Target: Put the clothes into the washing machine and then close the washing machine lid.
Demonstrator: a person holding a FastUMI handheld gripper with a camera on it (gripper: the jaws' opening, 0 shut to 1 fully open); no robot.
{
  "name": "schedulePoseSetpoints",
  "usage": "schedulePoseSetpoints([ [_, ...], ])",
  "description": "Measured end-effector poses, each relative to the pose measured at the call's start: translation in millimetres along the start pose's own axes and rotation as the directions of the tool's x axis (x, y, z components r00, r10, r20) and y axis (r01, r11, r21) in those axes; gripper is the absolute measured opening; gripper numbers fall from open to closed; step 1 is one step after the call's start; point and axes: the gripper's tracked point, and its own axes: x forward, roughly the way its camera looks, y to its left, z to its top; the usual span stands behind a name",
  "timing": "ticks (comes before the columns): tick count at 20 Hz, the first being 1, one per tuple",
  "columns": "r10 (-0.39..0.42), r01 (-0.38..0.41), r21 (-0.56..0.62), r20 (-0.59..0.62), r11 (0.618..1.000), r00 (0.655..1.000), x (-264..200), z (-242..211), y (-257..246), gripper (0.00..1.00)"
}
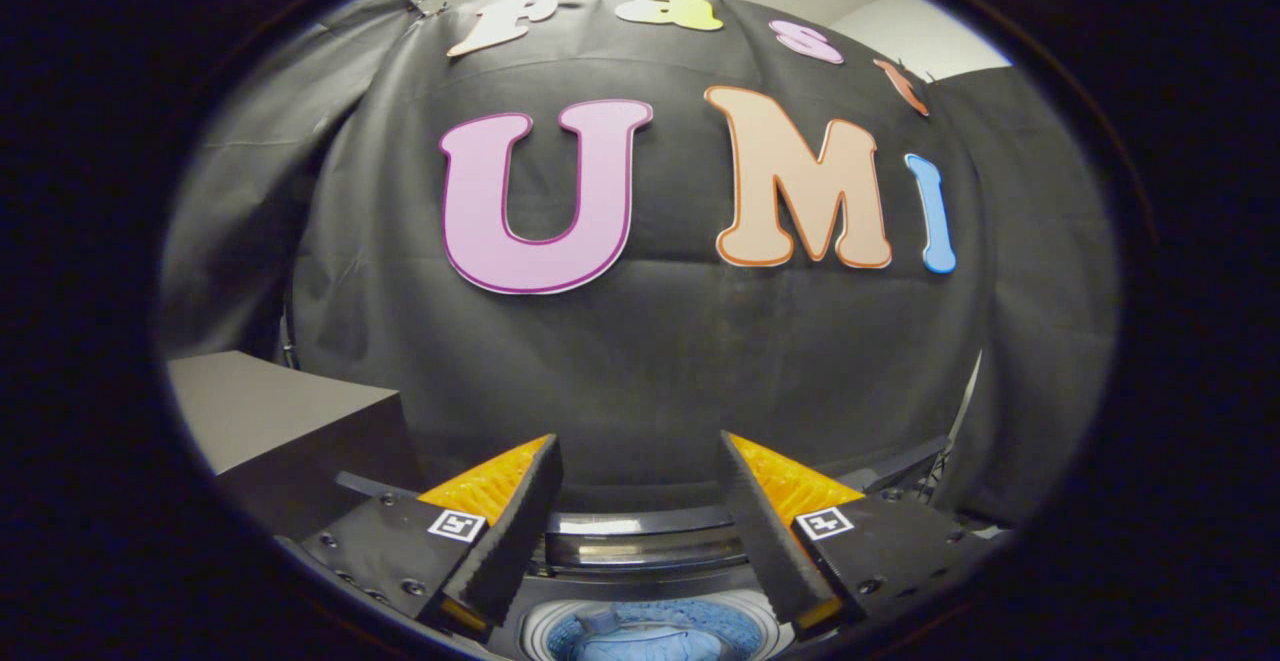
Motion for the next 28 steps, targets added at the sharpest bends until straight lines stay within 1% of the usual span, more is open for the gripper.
schedulePoseSetpoints([
  [10,-0.001,0.001,0.003,0.037,1.000,0.999,-10,-3,-1,0.97],
  [14,-0.001,0.001,-0.010,0.039,1.000,0.999,-13,-4,-2,0.97],
  [16,-0.004,0.004,0.005,0.027,1.000,1.000,-15,-6,-3,0.97],
  [21,-0.006,0.006,-0.005,0.006,1.000,1.000,-20,-11,-2,0.97],
  [28,-0.016,0.016,0.006,0.038,1.000,0.999,-26,-12,-3,0.97],
])
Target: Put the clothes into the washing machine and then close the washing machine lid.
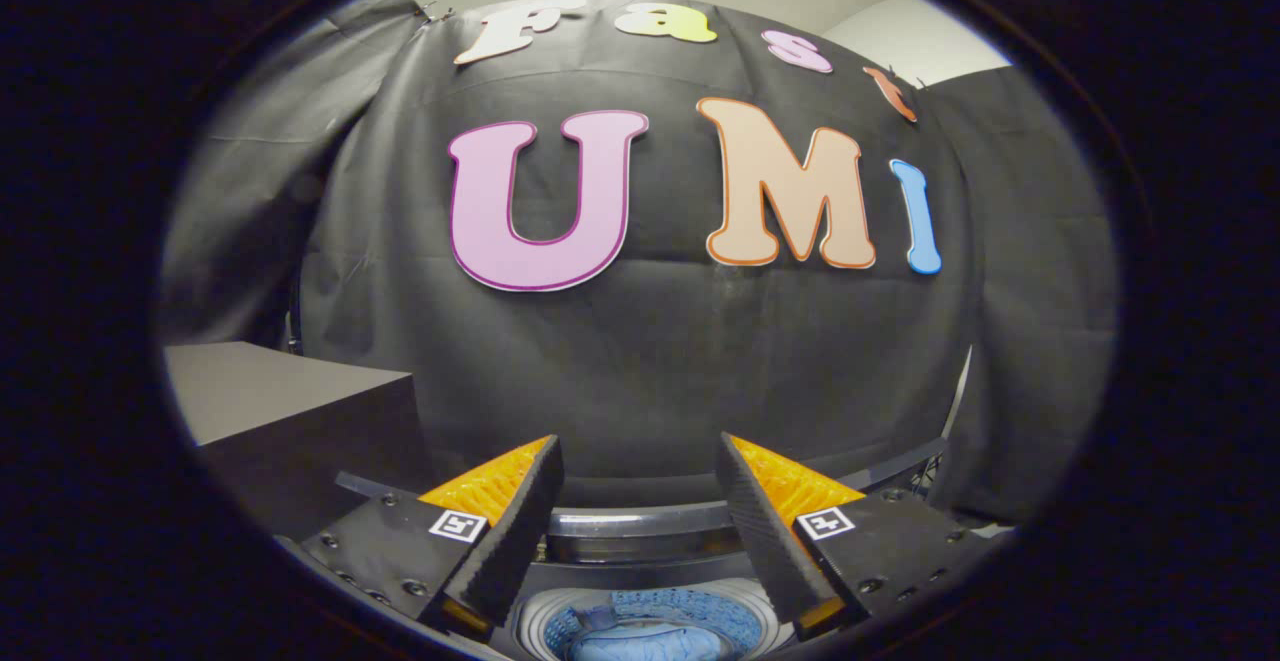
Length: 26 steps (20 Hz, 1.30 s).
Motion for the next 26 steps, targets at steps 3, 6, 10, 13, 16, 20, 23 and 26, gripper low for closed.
schedulePoseSetpoints([
  [3,0.004,-0.004,0.001,0.000,1.000,1.000,-2,-2,0,0.97],
  [6,0.020,-0.020,0.009,-0.001,1.000,1.000,-5,-4,0,0.97],
  [10,0.045,-0.045,0.016,-0.027,0.999,0.999,-18,-18,-2,0.97],
  [13,0.043,-0.036,0.044,-0.180,0.998,0.983,-31,-66,-12,0.96],
  [16,0.039,-0.026,0.069,-0.187,0.997,0.982,-49,-80,-24,0.97],
  [20,0.053,-0.041,0.074,-0.180,0.996,0.982,-70,-79,-39,0.96],
  [23,0.053,-0.038,0.076,-0.202,0.996,0.978,-83,-84,-51,0.95],
  [26,0.058,-0.043,0.071,-0.228,0.997,0.972,-98,-92,-60,0.96],
])
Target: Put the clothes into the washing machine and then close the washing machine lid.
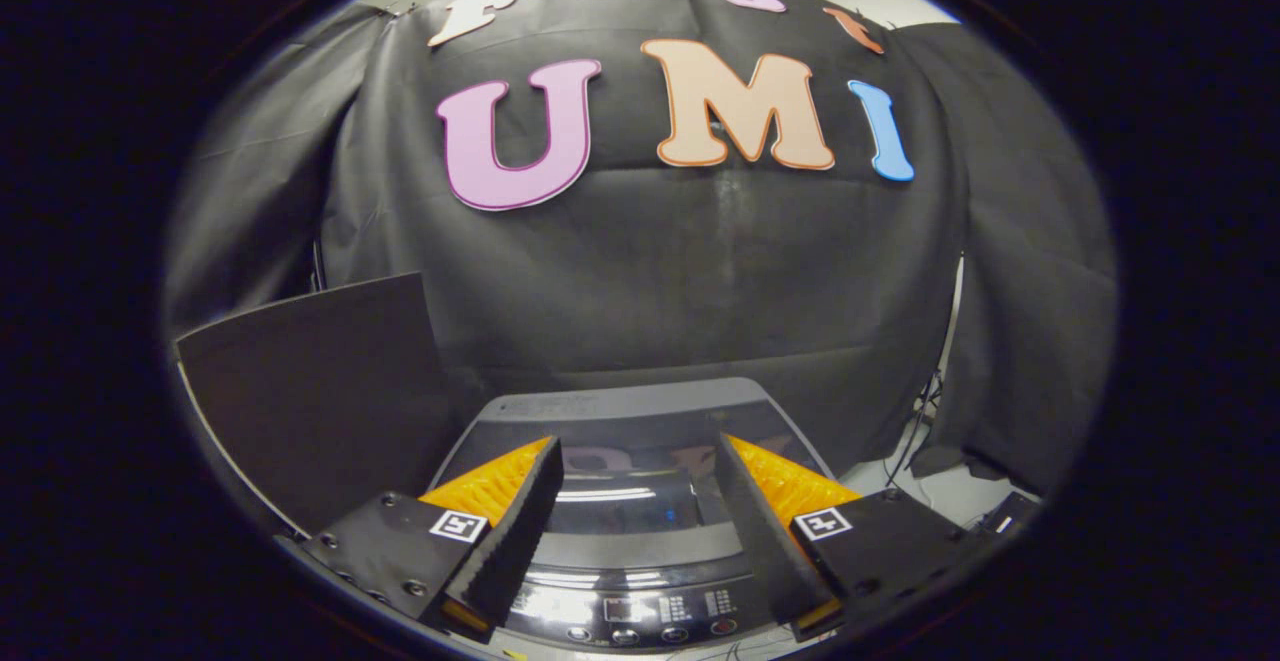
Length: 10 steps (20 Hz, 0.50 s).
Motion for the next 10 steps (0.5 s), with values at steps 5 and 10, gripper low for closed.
schedulePoseSetpoints([
  [5,0.001,-0.001,0.003,-0.009,1.000,1.000,-27,-9,-7,0.95],
  [10,-0.008,0.008,-0.047,-0.018,0.999,1.000,-59,-16,-7,0.96],
])
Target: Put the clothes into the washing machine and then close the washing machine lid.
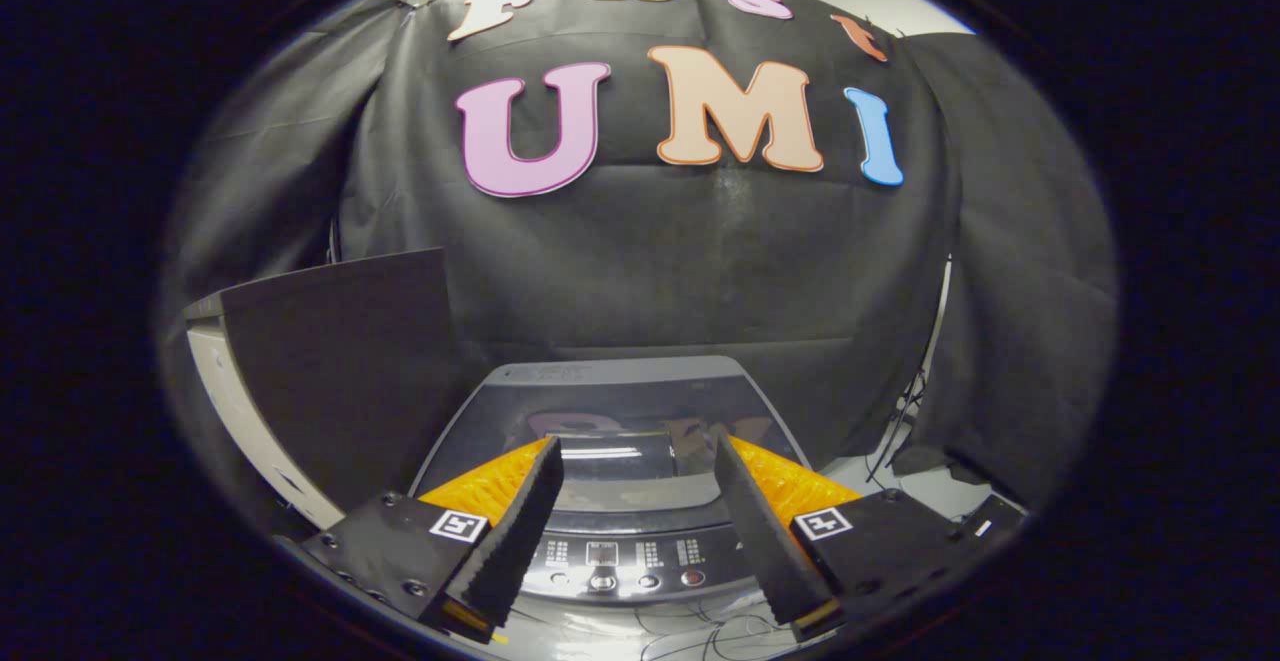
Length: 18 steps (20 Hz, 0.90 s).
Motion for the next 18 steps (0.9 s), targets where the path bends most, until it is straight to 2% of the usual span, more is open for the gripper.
schedulePoseSetpoints([
  [5,0.038,-0.038,-0.002,-0.013,0.999,0.999,-37,-17,14,0.96],
  [9,0.030,-0.029,0.019,-0.029,0.999,0.999,-53,-27,24,0.95],
  [16,0.103,-0.103,0.050,0.006,0.993,0.995,-88,-21,70,0.96],
  [18,0.109,-0.109,0.024,0.013,0.994,0.994,-97,-21,78,0.95],
])
